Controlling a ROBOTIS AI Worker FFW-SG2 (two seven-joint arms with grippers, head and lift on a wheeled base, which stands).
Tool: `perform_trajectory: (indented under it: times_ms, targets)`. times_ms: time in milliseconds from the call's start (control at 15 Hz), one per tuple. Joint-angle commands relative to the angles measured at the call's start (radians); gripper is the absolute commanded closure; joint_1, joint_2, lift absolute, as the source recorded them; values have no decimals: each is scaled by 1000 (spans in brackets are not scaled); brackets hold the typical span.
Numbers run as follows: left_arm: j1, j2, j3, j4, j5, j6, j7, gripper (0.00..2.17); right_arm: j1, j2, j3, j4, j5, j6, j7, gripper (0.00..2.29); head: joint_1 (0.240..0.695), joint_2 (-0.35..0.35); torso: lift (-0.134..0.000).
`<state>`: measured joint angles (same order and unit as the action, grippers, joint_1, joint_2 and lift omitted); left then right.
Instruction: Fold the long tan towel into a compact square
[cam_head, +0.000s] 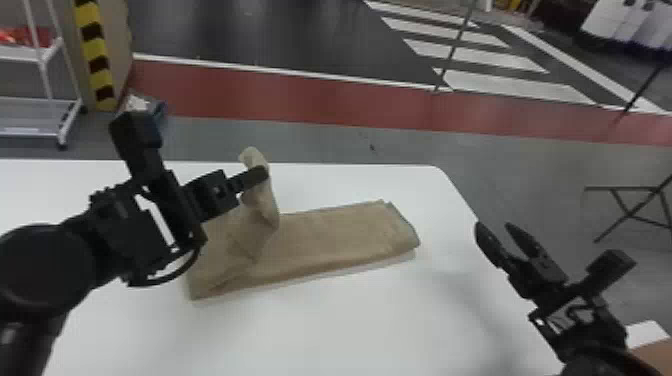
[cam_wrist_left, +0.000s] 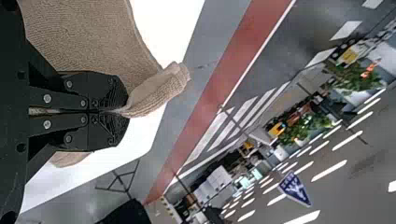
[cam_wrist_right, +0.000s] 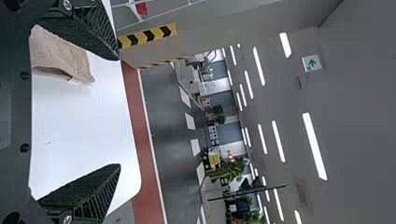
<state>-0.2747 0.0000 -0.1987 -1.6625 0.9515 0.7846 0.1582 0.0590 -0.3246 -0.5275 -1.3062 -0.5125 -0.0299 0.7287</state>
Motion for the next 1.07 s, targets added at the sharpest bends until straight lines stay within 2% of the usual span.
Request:
perform_trajectory:
  times_ms: [0,467,600,800,867,933,1000]
  targets:
    - [-6,-3,-84,58,-49,-166,15,1713,-1,-1,-3,33,-1,-23,11,60,652,-350,-124]
    - [-12,-3,-193,152,-45,-172,6,1713,2,2,-17,47,-6,-23,11,60,665,-350,-124]
    - [-32,-3,-240,199,-53,-227,4,1713,4,4,-17,58,-4,-32,11,60,681,-350,-124]
    - [-52,-3,-262,242,-53,-273,0,1659,19,2,-31,61,-6,-41,11,60,689,-350,-124]
    - [-57,-3,-268,260,-46,-276,-16,1207,21,2,-35,64,-6,-41,11,60,691,-350,-124]
    - [-64,-3,-271,291,-37,-285,-51,296,21,2,-35,64,-6,-38,11,60,691,-350,-124]
    - [-78,-3,-274,334,-19,-291,-91,-2,21,2,-35,64,-6,-38,11,60,692,-350,-124]
